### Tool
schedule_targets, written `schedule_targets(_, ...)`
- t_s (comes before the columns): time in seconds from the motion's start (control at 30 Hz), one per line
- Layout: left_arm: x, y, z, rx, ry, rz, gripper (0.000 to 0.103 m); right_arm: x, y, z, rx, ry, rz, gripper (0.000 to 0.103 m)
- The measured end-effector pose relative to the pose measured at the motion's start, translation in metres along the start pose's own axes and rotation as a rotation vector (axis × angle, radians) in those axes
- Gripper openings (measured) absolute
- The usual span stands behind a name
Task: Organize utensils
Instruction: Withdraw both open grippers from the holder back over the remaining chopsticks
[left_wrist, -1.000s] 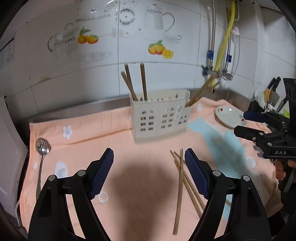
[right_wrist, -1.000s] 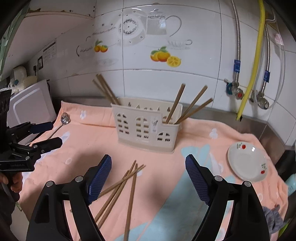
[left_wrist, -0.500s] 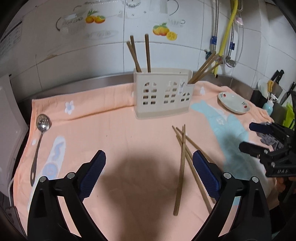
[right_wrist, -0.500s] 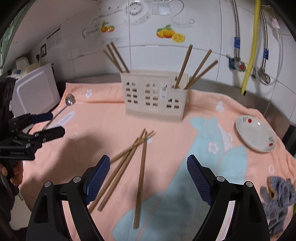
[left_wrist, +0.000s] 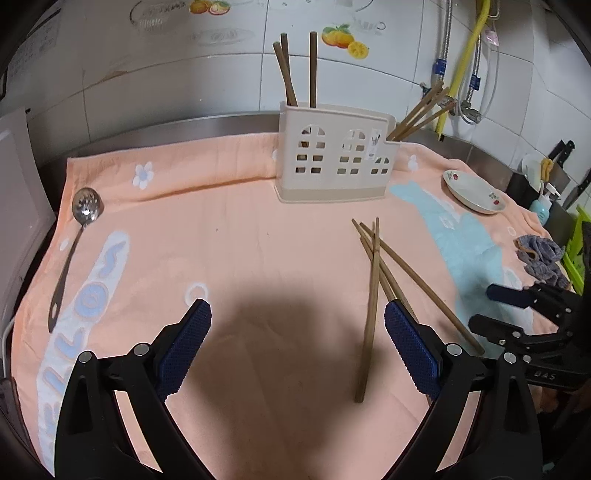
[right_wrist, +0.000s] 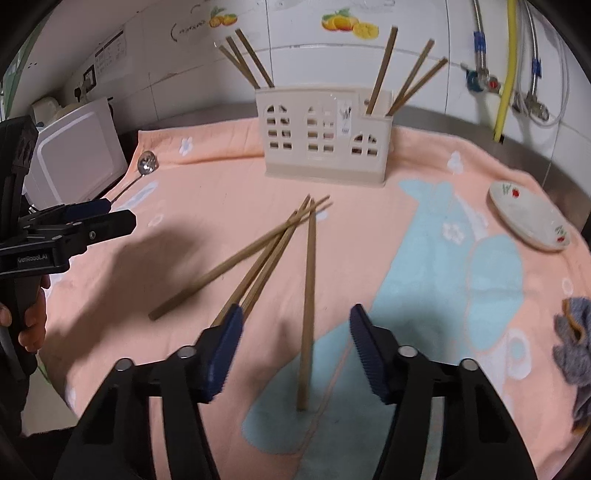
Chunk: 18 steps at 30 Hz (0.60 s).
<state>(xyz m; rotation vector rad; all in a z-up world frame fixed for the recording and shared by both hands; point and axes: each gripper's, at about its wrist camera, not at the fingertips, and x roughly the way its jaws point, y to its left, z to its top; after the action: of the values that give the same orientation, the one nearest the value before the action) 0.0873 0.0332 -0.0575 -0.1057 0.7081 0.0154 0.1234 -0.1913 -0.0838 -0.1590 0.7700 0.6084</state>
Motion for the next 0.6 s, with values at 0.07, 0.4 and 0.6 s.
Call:
schedule_targets(0.07,0.001,-0.001,-0.004,0.007,0.007,-0.006,0.094,0.003,0.000,-0.004,0.012,0.012,0.010,0.041)
schedule_targets(0.4,0.002,-0.010,-0.015,0.036,0.012,-0.040,0.091,0.015,-0.002,-0.013,0.046,0.047,0.018,0.021)
schedule_targets(0.6,0.011,-0.024,-0.021,0.090,0.048,-0.094,0.069,0.020,-0.005,-0.017,0.052,0.062,0.011,0.015)
